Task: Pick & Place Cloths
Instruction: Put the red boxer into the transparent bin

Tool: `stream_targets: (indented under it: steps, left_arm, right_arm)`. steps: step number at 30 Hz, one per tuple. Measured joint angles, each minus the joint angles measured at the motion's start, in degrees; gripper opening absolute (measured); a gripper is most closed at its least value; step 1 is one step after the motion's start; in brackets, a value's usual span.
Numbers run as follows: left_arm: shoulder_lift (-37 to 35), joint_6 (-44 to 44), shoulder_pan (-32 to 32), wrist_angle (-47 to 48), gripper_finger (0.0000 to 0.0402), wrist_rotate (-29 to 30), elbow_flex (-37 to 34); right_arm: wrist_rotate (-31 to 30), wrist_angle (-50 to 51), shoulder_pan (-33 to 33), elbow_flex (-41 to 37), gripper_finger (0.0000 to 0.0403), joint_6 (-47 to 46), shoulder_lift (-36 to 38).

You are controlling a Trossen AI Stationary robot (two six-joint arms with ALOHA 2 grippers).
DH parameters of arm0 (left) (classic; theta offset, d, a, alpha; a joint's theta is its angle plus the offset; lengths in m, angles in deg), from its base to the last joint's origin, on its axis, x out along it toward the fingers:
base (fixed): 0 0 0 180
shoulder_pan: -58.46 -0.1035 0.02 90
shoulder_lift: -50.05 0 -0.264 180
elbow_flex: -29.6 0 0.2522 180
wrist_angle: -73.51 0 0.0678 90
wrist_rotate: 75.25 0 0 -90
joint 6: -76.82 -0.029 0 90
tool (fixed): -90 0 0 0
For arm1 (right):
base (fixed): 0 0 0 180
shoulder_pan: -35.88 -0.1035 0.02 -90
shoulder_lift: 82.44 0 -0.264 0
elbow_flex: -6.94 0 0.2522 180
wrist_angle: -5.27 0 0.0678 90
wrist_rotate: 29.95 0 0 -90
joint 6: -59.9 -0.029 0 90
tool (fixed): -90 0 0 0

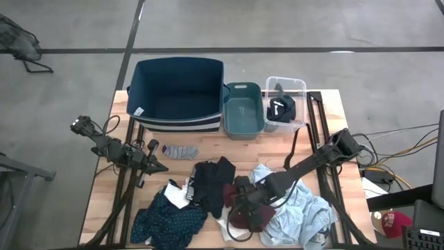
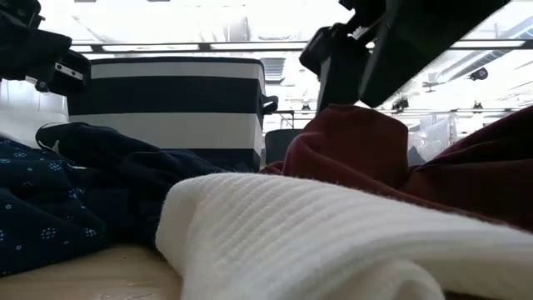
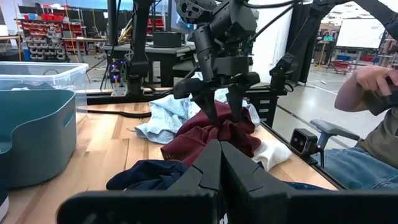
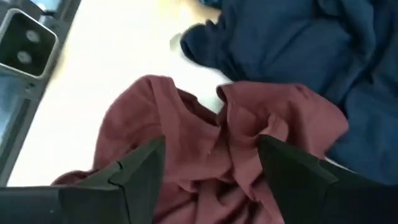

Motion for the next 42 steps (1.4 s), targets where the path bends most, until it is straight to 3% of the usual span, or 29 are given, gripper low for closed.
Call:
stream_targets:
  steps: [5,14,31,42]
  left_arm:
    - [0.00,0.01,0.00,0.00,0.0003,0.01,0.00]
    - [0.00,-0.01,-0.02,0.00,0.0003,0.01,0.00]
    - [0.00,0.01,-0.02,0.00,0.0003,-0.01,0.00]
    - [0.00,0.00,0.00,0.00,0.0003,0.01,0.00]
  right_arm:
    - [0.44,-0.95,-0.43,0.00,0.0244,0.00,-0.94]
    - [0.24,-0.72,-0.37,-0.09,0.0191,0.85,-4.48]
    - [-0.11,-1.36,-0.39,0.47,0.0018,5.23,-1.82]
    - [-1.74,2.38,-0.66,1.18,0.0013,6.48,3.74]
